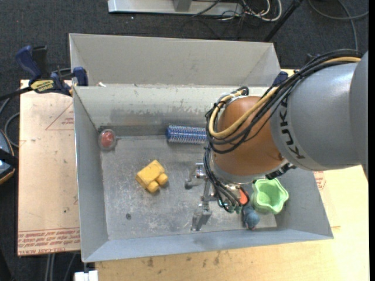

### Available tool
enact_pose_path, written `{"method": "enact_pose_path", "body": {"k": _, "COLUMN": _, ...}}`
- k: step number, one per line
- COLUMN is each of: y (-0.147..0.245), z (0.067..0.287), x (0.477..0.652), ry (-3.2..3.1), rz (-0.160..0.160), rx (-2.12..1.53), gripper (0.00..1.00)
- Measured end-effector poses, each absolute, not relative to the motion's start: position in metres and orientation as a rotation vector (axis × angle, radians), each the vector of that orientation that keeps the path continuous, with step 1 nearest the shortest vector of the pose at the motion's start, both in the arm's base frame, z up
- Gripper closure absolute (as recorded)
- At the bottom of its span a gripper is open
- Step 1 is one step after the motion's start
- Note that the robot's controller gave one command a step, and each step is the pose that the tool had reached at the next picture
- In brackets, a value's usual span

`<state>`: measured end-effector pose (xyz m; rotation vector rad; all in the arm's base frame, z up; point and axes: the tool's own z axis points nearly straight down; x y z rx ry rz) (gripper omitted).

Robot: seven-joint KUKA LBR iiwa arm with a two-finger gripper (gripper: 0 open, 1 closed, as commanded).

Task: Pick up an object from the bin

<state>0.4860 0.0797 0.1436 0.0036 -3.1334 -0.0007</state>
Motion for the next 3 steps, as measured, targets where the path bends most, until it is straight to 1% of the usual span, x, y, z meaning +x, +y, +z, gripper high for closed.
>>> {"method": "enact_pose_path", "body": {"k": 1, "y": 0.182, "z": 0.073, "x": 0.555, "ry": -3.136, "rz": -0.001, "rx": 0.229, "gripper": 0.0}}
{"method": "enact_pose_path", "body": {"k": 2, "y": 0.166, "z": 0.1, "x": 0.58, "ry": -2.883, "rz": -0.001, "rx": 1.261, "gripper": 0.0}}
{"method": "enact_pose_path", "body": {"k": 3, "y": 0.236, "z": 0.105, "x": 0.604, "ry": -2.814, "rz": 0.002, "rx": 1.418, "gripper": 0.0}}
